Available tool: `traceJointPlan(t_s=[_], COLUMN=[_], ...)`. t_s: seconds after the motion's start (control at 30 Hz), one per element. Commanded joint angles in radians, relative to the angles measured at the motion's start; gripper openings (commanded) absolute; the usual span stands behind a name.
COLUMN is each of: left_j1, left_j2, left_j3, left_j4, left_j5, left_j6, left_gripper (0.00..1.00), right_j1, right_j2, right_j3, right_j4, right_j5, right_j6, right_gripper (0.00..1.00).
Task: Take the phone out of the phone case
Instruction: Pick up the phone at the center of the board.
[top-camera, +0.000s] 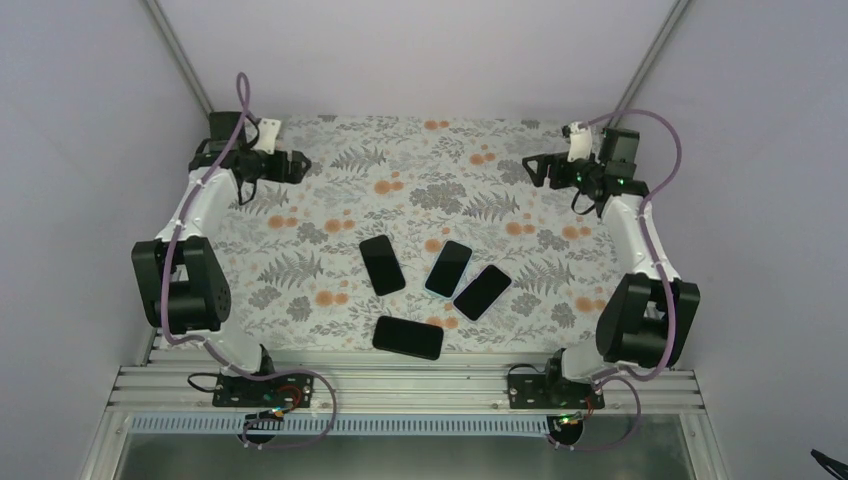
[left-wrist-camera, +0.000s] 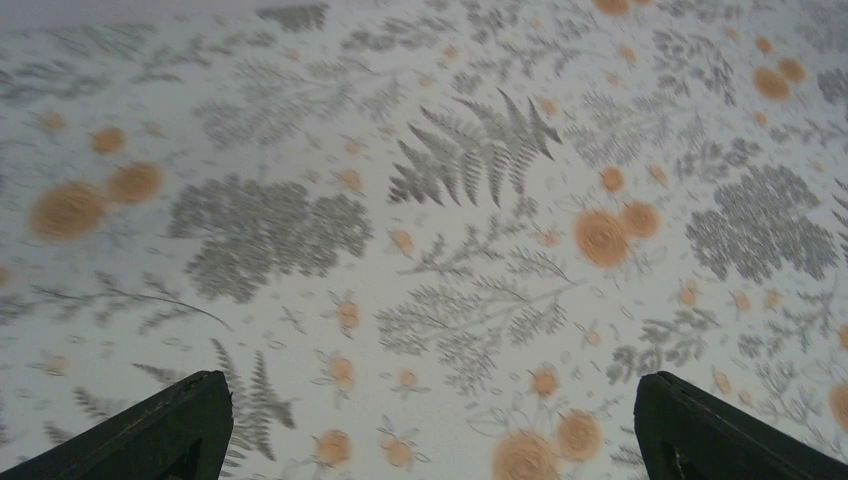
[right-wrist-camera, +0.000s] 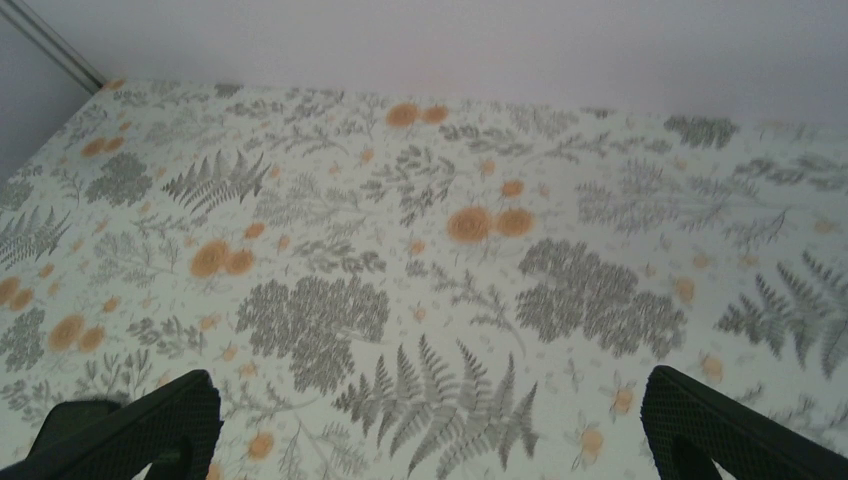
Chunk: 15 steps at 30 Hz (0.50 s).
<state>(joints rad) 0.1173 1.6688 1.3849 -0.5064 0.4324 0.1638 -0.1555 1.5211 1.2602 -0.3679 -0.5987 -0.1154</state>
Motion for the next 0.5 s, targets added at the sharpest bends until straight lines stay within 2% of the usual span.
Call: traceJointPlan(t_s=[0.0,0.27,0.47], left_j1=[-0.042,-0.156,-0.260], left_j2=[-0.051,-0.117,-0.184], left_j3=[-0.057,-0.130,-0.181], left_j4=[0.022,-0.062,-0.170], left_j5=[0.008,0.069,0.144], left_j6=[0.009,0.228,0.449], left_gripper=[1.00,1.00,1.00], right_j1=[0.026,0.050,0.055], right_j2=[-0.095,-0.218,-0.236], right_j3=[-0.113,-0.265,-0.235], right_j4=[0.111,0.212,0.162], right_j5=[0.078,0.131,0.114], right_j6=[0.053,0.090,0.064], right_gripper=[0.99,0.99,0.99])
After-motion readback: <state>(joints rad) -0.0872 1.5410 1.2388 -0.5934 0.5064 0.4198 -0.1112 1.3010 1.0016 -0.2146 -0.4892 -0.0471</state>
